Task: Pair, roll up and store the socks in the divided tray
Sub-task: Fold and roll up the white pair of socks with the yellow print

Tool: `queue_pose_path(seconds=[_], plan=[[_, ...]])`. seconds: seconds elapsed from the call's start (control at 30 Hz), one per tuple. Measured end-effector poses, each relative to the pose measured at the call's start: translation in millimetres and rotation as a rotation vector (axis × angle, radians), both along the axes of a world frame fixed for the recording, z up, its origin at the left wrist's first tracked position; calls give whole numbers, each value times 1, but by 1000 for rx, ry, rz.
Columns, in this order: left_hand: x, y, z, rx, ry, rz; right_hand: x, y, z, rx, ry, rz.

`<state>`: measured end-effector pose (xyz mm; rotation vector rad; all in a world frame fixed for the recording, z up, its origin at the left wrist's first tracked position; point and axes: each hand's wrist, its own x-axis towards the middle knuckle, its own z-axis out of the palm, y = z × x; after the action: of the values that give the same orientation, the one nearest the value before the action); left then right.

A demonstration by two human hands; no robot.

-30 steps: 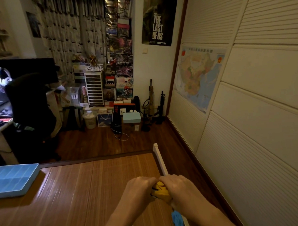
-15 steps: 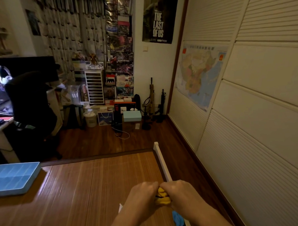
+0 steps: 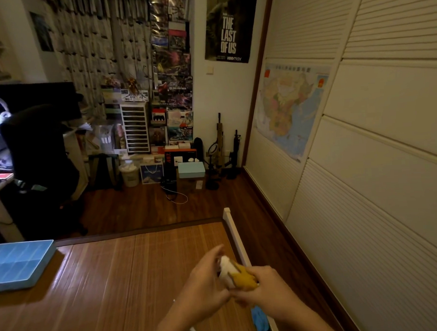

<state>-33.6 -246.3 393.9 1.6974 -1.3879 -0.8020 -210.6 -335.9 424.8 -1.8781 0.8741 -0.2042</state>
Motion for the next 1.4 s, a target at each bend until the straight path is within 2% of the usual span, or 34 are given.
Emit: queue_pose_path(seconds=[0.07,0.13,0.2,0.27,0.43,0.63,0.77,0.87,0.97,1.0,1.07,1.1,1.13,1.27,1.4], plan=[[0,3,6,54,472,-59,-2,1,4,396,-151,-83],[-9,6,14,122,893,-115,-2,6,4,628,-245,-87],[-18,9,16,144,1050,-103,1,10,-1,700,-309,-74],[-23,9,18,152,1040,-74,6,13,-3,663,-308,-81],[-26,7,21,124,872,35,13,14,-4,460,-256,-92],[-29,5,27,79,1006,79,17,16,1,356,-266,-108],[-31,6,26,25,920,78,19,18,2,252,-238,-166],[-33,4,24,-16,953,127,23,26,0,124,-219,-281],[-33,2,23,-31,985,154,25,30,-2,-163,-134,-404],[-34,2,22,-35,978,166,24,30,-4,-337,-98,-434],[-35,0,20,-57,964,213,23,28,-8,-810,-71,-409],[-36,-1,19,-64,965,234,23,29,-11,-996,-72,-364],[-38,-2,17,-62,969,250,24,31,-12,-1095,-64,-325],[-41,-4,14,-59,980,299,29,40,-15,-1058,16,-255],[-40,-4,12,-91,961,321,27,37,-14,-857,-65,-274]])
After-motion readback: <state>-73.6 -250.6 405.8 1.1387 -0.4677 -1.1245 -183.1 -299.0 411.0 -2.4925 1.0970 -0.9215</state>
